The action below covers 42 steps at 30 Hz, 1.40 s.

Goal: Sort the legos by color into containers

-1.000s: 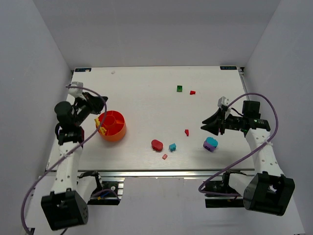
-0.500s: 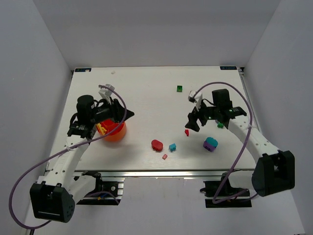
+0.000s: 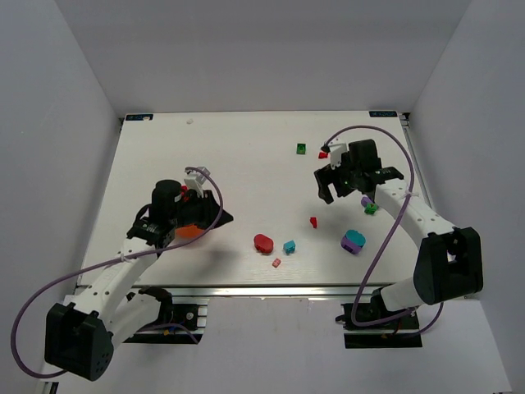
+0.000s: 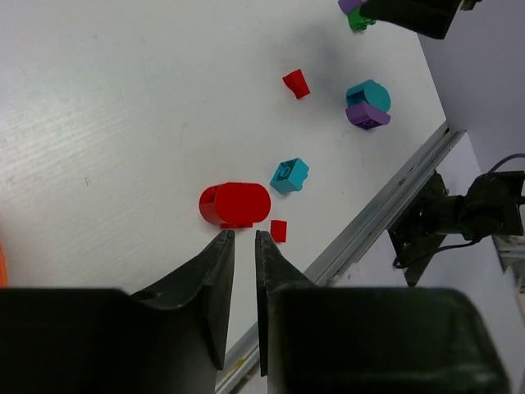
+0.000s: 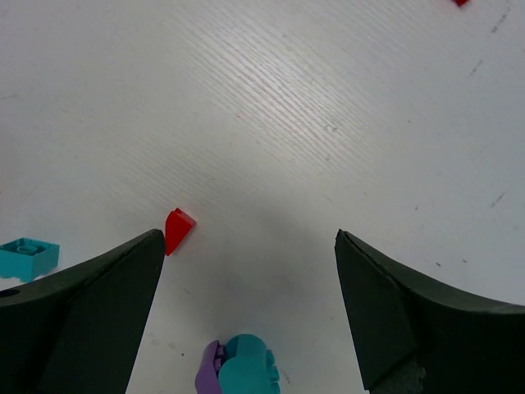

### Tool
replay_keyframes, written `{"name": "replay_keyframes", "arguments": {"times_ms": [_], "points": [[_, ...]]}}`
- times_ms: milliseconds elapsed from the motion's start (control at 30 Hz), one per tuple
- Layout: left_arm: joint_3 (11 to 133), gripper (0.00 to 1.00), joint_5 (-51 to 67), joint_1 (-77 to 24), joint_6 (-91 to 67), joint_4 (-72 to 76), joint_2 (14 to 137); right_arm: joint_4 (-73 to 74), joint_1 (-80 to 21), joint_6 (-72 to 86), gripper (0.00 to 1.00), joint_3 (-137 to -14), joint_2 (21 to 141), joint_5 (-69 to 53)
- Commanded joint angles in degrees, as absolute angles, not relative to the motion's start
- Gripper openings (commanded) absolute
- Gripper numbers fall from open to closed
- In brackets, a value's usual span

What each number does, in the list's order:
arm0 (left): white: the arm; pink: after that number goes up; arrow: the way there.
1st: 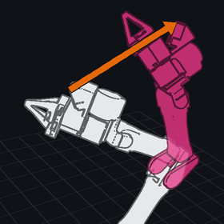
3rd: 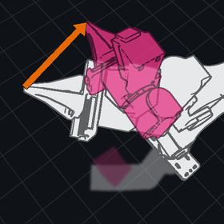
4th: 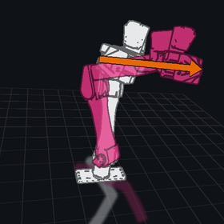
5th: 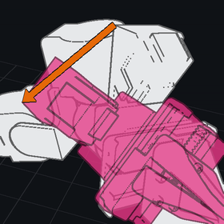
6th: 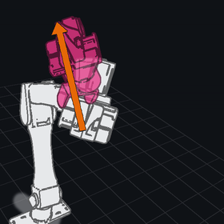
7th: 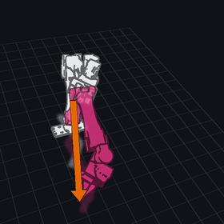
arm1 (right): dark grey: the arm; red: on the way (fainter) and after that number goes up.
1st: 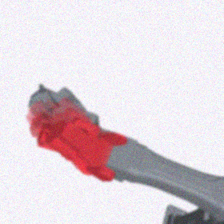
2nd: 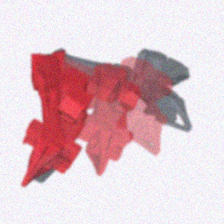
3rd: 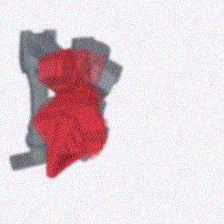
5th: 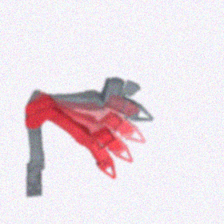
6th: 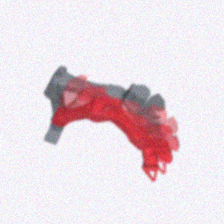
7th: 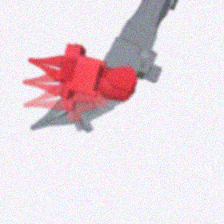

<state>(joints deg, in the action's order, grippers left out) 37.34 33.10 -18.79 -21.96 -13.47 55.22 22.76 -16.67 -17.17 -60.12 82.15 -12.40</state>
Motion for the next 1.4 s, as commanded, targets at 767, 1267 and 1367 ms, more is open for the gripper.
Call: {"name": "replay_keyframes", "arguments": {"times_ms": [767,1267,1367], "points": [[36.29,0.68,19.88,-29.52,-41.47,-15.37,63.98,25.33,-18.54,-31.92,0.75,-59.42,80.86,-37.18],[50.16,0.98,3.62,-41.21,-50.9,-22.49,71.9,14.94,-19.59,-24.42,0.62,-52.66,70.49,-43.03],[53.69,0.98,-5.95,-42.45,-45.81,-26.1,67.09,17.74,-25.72,-29.08,0.65,-52.47,71.27,-41.16]]}}
